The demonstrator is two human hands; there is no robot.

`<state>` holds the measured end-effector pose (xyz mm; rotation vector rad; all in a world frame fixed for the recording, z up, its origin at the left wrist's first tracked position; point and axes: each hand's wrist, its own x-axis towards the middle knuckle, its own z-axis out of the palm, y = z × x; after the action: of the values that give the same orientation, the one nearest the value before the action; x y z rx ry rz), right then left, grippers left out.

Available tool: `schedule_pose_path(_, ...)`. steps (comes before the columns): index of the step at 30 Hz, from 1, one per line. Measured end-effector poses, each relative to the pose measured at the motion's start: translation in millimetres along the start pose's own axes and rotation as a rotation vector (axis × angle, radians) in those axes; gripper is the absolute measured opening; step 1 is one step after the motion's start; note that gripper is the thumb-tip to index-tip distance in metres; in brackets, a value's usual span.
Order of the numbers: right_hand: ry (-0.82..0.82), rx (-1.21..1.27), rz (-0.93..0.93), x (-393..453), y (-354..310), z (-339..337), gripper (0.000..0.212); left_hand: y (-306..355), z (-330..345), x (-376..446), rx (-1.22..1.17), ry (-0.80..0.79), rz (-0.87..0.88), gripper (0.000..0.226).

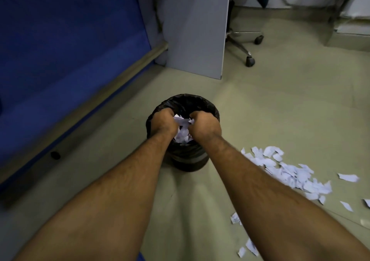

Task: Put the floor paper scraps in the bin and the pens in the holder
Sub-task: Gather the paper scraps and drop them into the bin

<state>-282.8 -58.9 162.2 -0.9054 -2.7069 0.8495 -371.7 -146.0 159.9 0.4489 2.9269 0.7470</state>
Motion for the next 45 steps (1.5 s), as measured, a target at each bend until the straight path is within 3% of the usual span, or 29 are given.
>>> schedule_pose_path(3, 0.009, 0.031, 0.011, -1.7, 1.5, 5.5, 0.034, 2.4, 10.3, 2.8, -0.004, -0.019, -0.015, 0.034)
schedule_pose_path(7, 0.157, 0.165, 0.005, -6.5, 10.4, -2.0, 0.032, 15.4, 17.8, -3.8, -0.069, -0.013, 0.028, 0.017)
schedule_pose_path(14, 0.387, 0.360, 0.155, -27.5, 47.5, -39.3, 0.022, 65.0, 16.4, -22.7, -0.273, -0.078, 0.136, 0.018)
schedule_pose_path(19, 0.480, 0.364, 0.265, -55.0, 109.6, -69.9, 0.022, 108.9, 57.9, -62.3, -0.297, -0.199, 0.216, 0.015)
schedule_pose_path(22, 0.421, 0.347, 0.384, -89.8, 169.9, -68.3, 0.022, 113.9, 113.5, -107.2, -0.217, -0.346, 0.233, 0.019)
schedule_pose_path(26, 0.121, 0.236, 0.522, -148.3, 244.8, -30.7, 0.026, 83.7, 181.1, -173.5, -0.071, -0.526, 0.350, 0.039)
schedule_pose_path(32, -0.191, 0.035, 0.604, -226.1, 300.5, 38.4, 0.062, 24.7, 246.4, -252.0, 0.296, -0.701, 0.629, 0.070)
schedule_pose_path(33, -0.198, -0.019, 0.601, -233.7, 300.5, 45.7, 0.067, 17.8, 248.7, -255.6, 0.377, -0.677, 0.699, 0.077)
schedule_pose_path(36, -0.001, -0.157, 0.612, -255.3, 307.7, 66.5, 0.087, 3.7, 253.6, -261.9, 0.556, -0.571, 0.809, 0.106)
schedule_pose_path(39, -0.139, -0.225, 0.674, -263.0, 317.3, 80.3, 0.101, -7.8, 260.0, -263.0, 0.746, -0.642, 0.759, 0.130)
schedule_pose_path(41, -0.166, -0.189, 0.629, -263.0, 317.4, 87.4, 0.098, -8.6, 264.7, -264.0, 0.725, -0.709, 0.671, 0.121)
schedule_pose_path(45, -0.108, -0.095, 0.502, -253.2, 308.0, 96.2, 0.068, 3.5, 274.7, -254.9, 0.490, -0.604, 0.708, 0.057)
